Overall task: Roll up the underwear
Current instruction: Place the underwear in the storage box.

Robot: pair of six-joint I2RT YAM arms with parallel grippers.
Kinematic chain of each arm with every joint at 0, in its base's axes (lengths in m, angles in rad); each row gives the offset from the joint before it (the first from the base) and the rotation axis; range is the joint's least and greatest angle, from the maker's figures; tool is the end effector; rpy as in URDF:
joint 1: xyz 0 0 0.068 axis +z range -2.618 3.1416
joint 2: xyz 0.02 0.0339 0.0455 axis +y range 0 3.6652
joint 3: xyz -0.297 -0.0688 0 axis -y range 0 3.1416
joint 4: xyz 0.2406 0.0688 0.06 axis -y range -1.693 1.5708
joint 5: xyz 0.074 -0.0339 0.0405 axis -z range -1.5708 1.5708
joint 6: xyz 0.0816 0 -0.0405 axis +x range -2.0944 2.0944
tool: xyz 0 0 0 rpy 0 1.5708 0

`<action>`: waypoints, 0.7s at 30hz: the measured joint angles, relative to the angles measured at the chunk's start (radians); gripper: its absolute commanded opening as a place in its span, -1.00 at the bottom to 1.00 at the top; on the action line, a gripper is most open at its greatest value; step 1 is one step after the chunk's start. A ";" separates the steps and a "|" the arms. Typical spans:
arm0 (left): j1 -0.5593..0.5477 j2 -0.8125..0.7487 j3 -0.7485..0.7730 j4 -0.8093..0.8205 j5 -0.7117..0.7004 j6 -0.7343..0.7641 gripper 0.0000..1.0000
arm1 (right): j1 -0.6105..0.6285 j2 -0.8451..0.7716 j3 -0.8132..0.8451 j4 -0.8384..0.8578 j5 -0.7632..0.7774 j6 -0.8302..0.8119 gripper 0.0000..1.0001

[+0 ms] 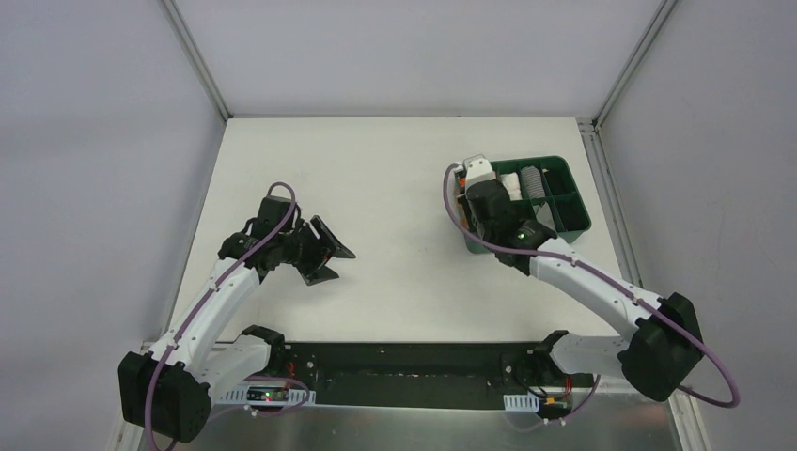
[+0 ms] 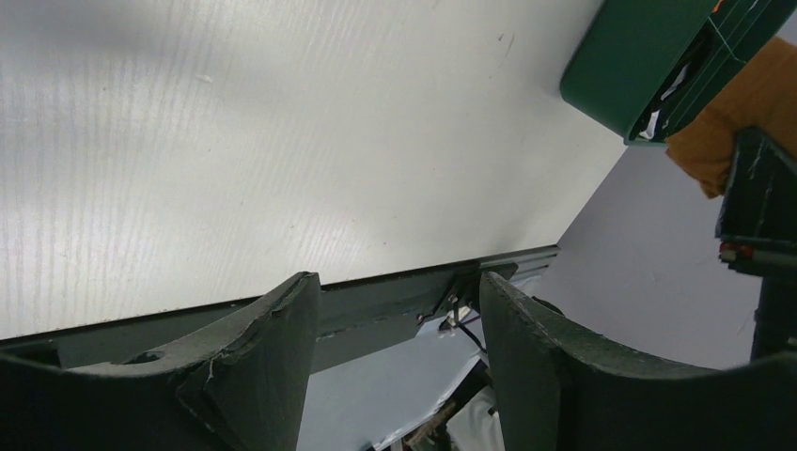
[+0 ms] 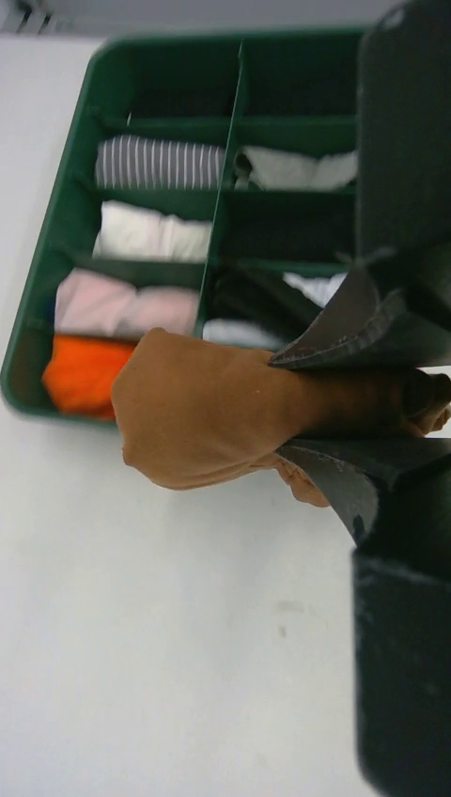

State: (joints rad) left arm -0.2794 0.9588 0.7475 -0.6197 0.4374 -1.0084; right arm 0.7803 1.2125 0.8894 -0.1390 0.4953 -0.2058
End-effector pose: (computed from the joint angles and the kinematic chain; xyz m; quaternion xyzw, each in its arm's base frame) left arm 0.1798 -0.0875 0.2555 -0.2512 0.8783 -0.3736 0.1608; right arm 0.2359 0.1789 0.3071 -0.2765 0.7872 -0.0553 0.5485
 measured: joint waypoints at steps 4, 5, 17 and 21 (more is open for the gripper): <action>0.000 0.000 0.000 0.000 0.000 0.005 0.25 | -0.130 0.046 0.053 -0.045 0.023 -0.096 -1.00; 0.000 0.000 0.000 0.000 0.000 0.006 0.25 | -0.154 0.060 0.063 -0.048 0.027 -0.115 -1.00; 0.000 0.020 0.000 -0.001 0.002 0.030 0.25 | -0.223 0.242 0.102 -0.051 0.069 -0.266 -1.00; 0.005 0.030 0.000 -0.001 0.004 0.033 0.24 | -0.190 0.255 0.089 -0.050 0.090 -0.283 -1.00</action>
State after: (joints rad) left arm -0.2749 0.9886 0.7479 -0.6205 0.4416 -0.9756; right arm 0.5907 1.4677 0.9783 -0.1894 0.5850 -0.4892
